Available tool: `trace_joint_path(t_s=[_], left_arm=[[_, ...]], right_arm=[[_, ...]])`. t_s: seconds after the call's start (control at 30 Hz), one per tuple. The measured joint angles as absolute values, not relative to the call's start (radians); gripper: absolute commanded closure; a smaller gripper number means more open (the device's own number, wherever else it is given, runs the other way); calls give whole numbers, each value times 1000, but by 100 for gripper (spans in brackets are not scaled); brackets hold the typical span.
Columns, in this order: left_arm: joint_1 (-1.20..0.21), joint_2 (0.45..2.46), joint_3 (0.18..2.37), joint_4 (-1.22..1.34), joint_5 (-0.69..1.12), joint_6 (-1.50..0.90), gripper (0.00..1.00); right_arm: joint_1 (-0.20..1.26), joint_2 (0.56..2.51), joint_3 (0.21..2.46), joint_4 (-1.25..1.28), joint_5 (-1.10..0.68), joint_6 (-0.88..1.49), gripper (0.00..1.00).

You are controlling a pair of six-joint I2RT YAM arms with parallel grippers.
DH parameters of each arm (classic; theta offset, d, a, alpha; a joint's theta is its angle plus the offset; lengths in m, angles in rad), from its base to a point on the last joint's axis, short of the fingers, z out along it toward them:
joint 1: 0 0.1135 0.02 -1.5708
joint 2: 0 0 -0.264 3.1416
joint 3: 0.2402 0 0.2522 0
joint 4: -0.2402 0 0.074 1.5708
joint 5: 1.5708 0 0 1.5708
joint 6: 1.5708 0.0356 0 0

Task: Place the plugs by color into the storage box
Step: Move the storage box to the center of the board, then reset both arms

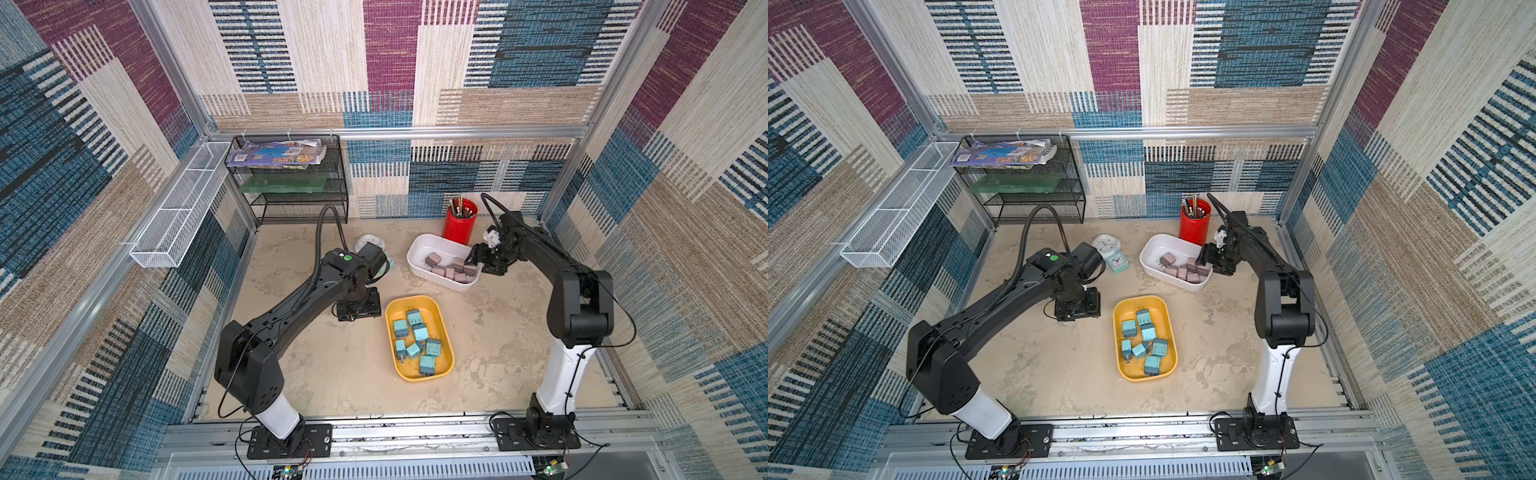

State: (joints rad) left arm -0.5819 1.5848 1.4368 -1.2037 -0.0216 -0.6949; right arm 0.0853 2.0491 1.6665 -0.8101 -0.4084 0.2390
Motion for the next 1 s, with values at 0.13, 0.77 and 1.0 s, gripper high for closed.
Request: trace_joint_path(t_s=[0.13, 0.77, 1.0], left_arm=[[-537, 1496, 1365, -1190, -27, -683, 32], [-344, 1254, 992, -813, -303, -645, 1], [-187, 1121, 746, -496, -354, -471, 1]], right_arm=[[178, 2139, 1781, -822, -412, 248, 25], [-50, 1582, 1171, -564, -250, 237, 13], [-53, 1411, 928, -353, -101, 228, 10]])
